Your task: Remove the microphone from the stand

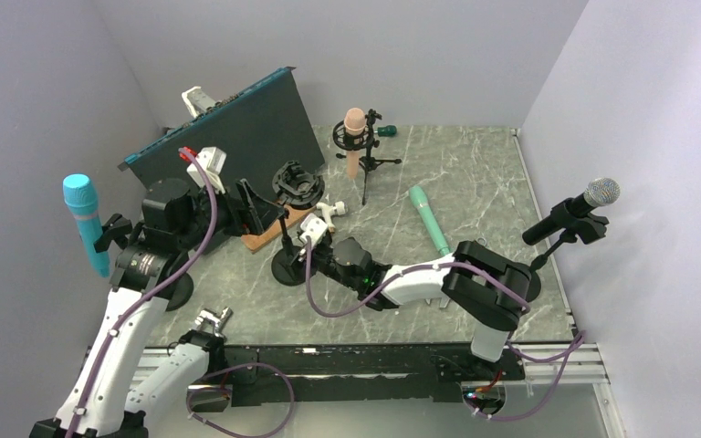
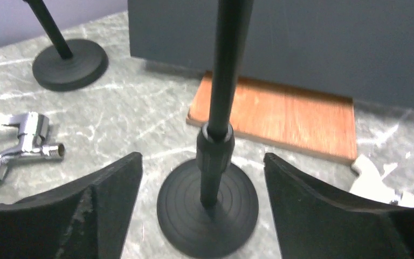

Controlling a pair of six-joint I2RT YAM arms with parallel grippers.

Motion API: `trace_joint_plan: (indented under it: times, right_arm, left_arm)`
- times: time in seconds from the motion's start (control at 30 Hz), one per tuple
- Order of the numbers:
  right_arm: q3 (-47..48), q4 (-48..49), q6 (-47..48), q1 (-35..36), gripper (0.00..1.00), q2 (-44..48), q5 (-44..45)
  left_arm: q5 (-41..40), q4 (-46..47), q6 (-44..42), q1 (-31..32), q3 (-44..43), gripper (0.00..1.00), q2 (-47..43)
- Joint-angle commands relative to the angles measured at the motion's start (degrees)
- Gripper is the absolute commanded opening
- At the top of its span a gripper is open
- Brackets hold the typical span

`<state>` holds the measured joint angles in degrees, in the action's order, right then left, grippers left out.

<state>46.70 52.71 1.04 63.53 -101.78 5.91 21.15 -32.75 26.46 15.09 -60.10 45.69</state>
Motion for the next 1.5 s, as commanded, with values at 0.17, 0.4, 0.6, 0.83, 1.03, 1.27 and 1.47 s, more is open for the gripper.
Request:
trace_joint_plan:
  times: [0.17,0.4,0.6,0.83,1.03,1.27,1.47]
  right_arm:
    - [-5.33,-11.29,-6.61,0.03,1.00,14.14,4.26]
    - [-12.30,-22.35,-12.91,-0.19,1.00,30.94,5.20]
    - [-15.88,-31.05,-16.64,-0.49,1.00,42.89,8.43]
    - [-19.03,-37.40,-18.20,-0.82,1.00,53.77,12.31]
    - [-19.78,-39.90,-18.80,-0.80,1.00,57.71,13.30]
    - [-20.99,-38.95,-20.24,-0.86,1.00,56.80,12.99]
    - [-21.42,-38.44,-21.07,-0.85,1.00,55.74,12.92]
  left_arm:
    - [0.84,6.79,3.86,0.11,0.06,0.77,1.75]
    - [-0.09,10.65,5.27,-1.19,2.34,0.76,2.39]
    - [3.86,13.99,6.52,-2.51,3.46,0.70,4.93]
    - [5.20,15.98,7.02,-2.70,6.69,0.57,5.56]
    - [4.26,16.53,5.80,-2.70,13.51,0.49,3.89]
    - [4.39,17.28,4.85,-2.70,22.02,0.42,3.31]
    - [3.13,18.85,5.28,-2.70,25.97,0.41,4.42]
